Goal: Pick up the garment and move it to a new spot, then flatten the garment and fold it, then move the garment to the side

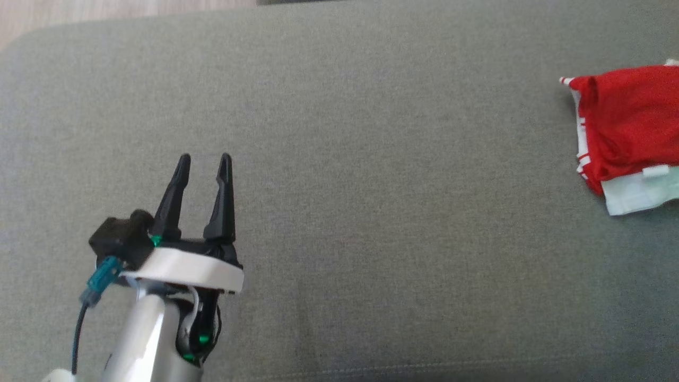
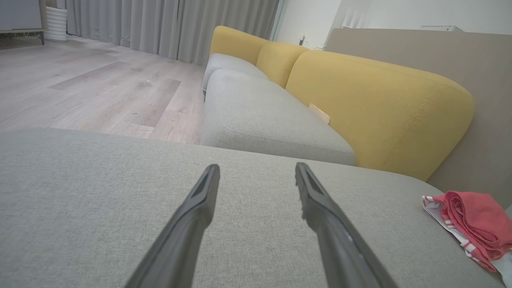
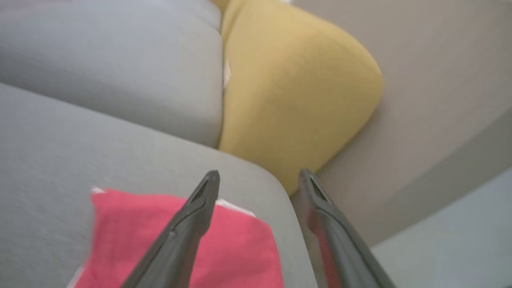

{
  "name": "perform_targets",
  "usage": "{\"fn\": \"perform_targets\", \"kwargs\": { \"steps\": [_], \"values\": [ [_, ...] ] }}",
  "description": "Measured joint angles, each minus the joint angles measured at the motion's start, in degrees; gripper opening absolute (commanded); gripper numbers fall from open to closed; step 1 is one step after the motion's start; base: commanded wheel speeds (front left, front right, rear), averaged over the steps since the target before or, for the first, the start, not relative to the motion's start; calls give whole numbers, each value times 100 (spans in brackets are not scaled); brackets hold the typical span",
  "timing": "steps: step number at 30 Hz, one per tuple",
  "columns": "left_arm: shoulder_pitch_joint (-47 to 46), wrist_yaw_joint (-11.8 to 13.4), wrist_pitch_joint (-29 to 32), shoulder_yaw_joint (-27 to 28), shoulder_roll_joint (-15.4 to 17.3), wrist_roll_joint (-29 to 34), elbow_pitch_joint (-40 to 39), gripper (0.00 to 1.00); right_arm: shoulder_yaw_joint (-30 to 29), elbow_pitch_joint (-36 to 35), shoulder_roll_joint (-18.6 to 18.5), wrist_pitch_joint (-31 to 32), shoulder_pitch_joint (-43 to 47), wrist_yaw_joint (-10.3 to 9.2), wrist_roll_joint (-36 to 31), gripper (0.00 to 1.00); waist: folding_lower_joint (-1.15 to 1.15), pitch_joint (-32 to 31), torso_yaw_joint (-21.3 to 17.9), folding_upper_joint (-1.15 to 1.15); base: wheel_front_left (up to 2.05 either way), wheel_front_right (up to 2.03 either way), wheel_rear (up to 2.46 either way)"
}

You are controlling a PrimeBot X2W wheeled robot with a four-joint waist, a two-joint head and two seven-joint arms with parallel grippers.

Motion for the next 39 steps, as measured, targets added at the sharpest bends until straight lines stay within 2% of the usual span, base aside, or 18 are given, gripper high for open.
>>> {"fn": "perform_targets", "kwargs": {
  "steps": [2,3,10,13,15,16,23,32,39],
  "values": [
    [101,0,0,14,0,1,-5,100,88,-350,290,-56,68,0,167,100,0,-118,-18,0,0,0,0],
    [101,0,0,14,0,1,-5,100,88,-350,290,-56,68,0,167,100,0,-118,-18,0,0,0,0],
    [303,15,0,130,1,0,-138,100,492,-1402,1521,-420,794,0,838,100,0,-527,-88,0,0,0,0],
    [396,60,0,145,1,0,-188,100,643,-1591,1991,-705,1266,0,1047,100,0,-676,-105,0,0,0,0],
    [489,103,0,146,1,-7,-225,100,759,-1615,2170,-962,1616,0,1118,100,0,-766,-102,0,0,0,0],
    [584,125,0,145,2,-8,-270,100,784,-1586,2315,-1233,1929,0,1161,100,0,-845,-95,0,0,0,0],
    [911,255,0,144,4,1,-493,100,844,-1232,2453,-1827,2366,0,1477,100,0,-1097,-74,0,0,0,0],
    [1104,313,0,162,5,52,-665,100,943,-991,2479,-2016,2486,0,1762,100,0,-1278,-54,0,0,0,0],
    [1176,238,0,177,7,52,-679,100,942,-966,2479,-2076,2485,0,1763,100,0,-1299,-49,0,0,0,0]
  ]
}}
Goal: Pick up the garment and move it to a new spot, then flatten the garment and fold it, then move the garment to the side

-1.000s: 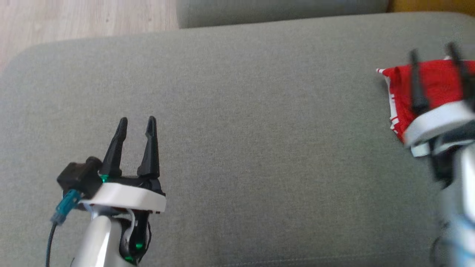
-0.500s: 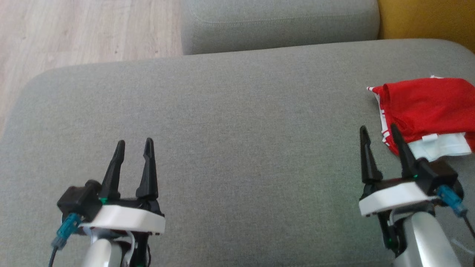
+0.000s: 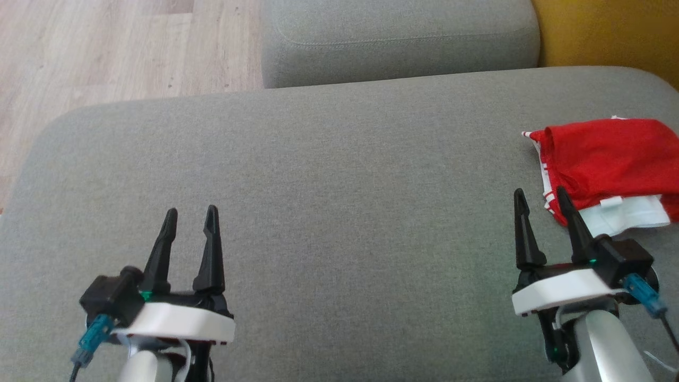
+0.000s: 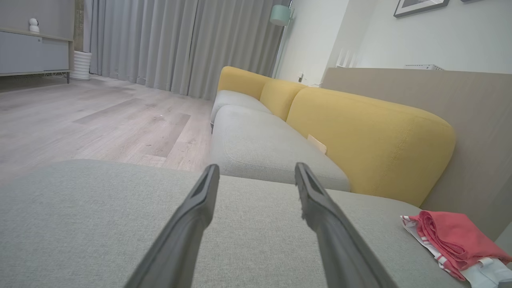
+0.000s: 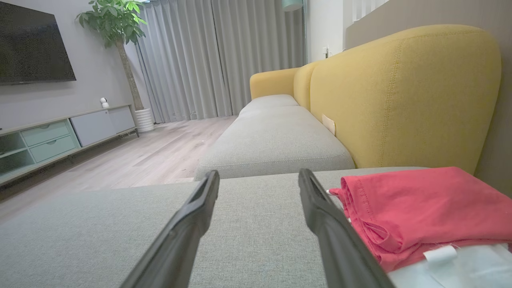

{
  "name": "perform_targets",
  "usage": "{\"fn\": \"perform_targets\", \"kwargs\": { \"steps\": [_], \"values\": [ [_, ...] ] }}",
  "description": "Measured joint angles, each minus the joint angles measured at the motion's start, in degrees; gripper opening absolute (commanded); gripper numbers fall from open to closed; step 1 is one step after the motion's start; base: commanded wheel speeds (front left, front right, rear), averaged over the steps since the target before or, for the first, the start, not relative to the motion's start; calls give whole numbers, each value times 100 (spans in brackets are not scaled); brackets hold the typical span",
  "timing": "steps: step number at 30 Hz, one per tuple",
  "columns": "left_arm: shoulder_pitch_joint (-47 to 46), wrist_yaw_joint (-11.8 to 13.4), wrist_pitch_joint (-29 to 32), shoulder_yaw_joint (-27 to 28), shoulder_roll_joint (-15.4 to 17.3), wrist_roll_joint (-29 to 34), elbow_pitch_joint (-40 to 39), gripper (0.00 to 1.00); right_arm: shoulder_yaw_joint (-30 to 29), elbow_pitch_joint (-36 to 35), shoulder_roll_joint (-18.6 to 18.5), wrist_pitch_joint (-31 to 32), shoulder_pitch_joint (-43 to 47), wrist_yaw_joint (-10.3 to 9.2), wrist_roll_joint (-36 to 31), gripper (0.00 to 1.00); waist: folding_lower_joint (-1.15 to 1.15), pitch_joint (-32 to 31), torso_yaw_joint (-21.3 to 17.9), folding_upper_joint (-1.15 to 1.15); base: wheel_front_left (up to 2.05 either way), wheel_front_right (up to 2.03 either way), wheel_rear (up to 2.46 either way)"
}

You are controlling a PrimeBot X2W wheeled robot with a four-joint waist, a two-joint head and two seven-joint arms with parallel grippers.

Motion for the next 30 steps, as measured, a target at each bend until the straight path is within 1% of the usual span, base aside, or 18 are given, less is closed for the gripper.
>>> {"fn": "perform_targets", "kwargs": {
  "steps": [1,4,10,30],
  "values": [
    [0,-40,0,3,0,-1,0,100,-3,1,0,0,0,0,0,100,0,3,2,0,0,0,0],
    [0,-41,0,32,0,-16,0,100,-16,3,1,-31,-1,0,0,100,0,18,7,0,0,0,0],
    [1,15,0,166,0,-68,1,100,-10,4,1,-41,0,0,1,100,0,40,12,0,0,0,0],
    [80,14,0,193,0,-210,240,100,121,57,1,-56,1,0,43,100,0,64,9,0,0,0,0]
  ]
}}
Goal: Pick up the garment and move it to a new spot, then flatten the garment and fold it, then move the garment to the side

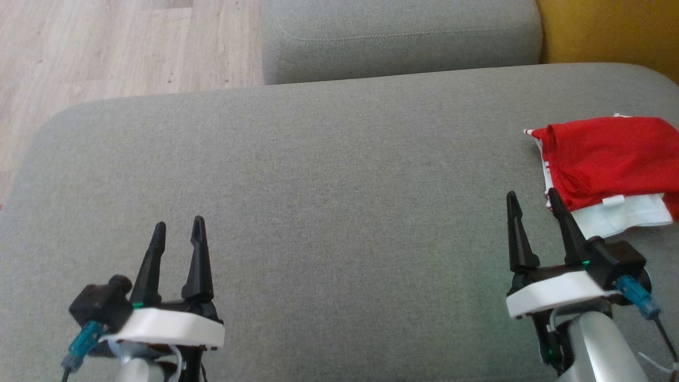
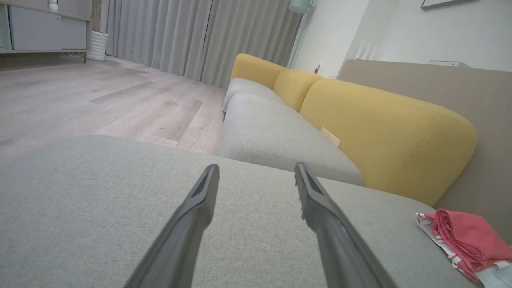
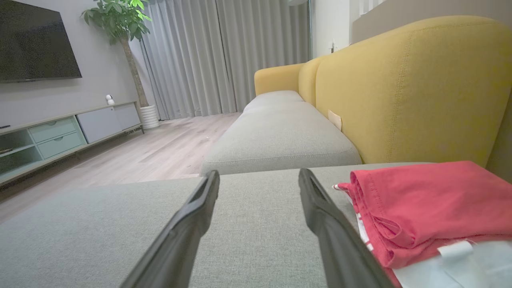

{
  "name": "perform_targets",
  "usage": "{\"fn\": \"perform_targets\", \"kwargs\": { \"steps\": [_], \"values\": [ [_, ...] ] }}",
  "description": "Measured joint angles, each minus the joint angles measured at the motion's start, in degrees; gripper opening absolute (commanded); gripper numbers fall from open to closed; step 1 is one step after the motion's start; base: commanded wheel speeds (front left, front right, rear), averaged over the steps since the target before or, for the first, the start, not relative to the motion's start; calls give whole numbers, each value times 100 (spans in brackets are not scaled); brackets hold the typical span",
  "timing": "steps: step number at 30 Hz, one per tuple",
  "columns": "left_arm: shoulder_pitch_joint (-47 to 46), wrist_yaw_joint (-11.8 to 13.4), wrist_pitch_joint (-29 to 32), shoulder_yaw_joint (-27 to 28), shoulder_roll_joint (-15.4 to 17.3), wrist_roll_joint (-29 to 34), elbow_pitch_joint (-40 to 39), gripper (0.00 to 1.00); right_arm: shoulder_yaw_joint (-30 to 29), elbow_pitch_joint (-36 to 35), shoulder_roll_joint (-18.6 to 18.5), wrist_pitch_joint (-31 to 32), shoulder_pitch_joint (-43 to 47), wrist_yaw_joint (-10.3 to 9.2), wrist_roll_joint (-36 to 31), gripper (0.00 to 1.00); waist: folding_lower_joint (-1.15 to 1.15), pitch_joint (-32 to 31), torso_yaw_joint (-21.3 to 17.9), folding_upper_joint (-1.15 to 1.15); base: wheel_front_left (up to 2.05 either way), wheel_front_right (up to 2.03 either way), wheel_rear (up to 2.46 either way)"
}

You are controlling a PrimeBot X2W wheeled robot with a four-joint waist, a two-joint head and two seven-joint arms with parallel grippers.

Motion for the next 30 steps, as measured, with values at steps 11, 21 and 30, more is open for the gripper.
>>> {"fn": "perform_targets", "kwargs": {
  "steps": [11,21,30],
  "values": [
    [344,-3,80,-12,-12,-322,542,0,30,482,16,82,427,0,280,0,0,1,-4,0,0,0,0],
    [320,-56,229,19,-11,-912,579,0,-68,425,18,260,410,0,945,0,0,5,-7,0,0,0,0],
    [233,-102,360,76,-10,-1427,630,0,-136,383,18,386,410,0,1544,0,0,8,-9,0,0,0,0]
  ]
}}
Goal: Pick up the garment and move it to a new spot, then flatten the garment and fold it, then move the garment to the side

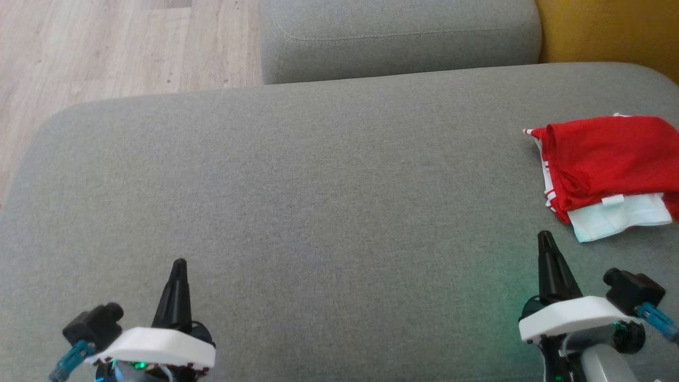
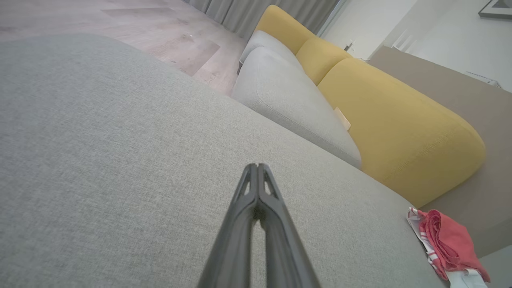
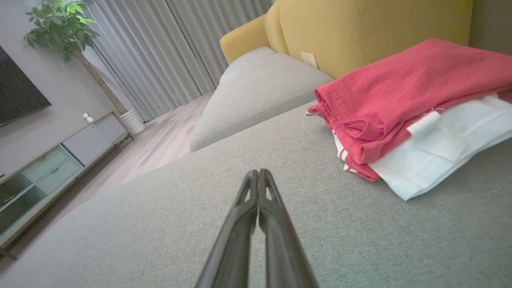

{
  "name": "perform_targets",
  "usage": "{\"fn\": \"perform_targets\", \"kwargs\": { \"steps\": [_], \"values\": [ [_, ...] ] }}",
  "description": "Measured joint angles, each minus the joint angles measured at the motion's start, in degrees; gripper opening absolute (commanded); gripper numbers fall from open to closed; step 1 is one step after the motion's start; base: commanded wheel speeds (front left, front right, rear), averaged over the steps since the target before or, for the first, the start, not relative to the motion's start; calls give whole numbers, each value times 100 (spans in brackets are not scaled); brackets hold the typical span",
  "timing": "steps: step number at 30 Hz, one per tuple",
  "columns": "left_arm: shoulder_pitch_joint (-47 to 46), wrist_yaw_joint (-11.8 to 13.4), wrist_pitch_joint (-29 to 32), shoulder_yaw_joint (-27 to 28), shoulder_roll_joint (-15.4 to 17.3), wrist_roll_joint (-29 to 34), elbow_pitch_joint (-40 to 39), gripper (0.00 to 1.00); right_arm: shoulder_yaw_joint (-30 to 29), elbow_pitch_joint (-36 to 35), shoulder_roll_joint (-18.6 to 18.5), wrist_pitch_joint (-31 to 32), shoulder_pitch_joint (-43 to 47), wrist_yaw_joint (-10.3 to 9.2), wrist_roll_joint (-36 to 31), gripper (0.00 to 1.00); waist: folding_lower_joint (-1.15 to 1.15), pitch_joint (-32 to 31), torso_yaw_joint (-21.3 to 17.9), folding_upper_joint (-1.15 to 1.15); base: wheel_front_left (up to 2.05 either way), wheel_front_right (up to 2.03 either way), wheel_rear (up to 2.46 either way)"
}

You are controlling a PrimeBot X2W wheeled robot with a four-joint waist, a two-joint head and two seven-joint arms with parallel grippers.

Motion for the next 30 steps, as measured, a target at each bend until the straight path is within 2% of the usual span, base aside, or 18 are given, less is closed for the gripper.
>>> {"fn": "perform_targets", "kwargs": {
  "steps": [30],
  "values": [
    [-147,-134,488,289,7,-1707,123,0,-250,-171,3,506,-1,0,1985,0,0,12,-9,0,0,0,0]
  ]
}}
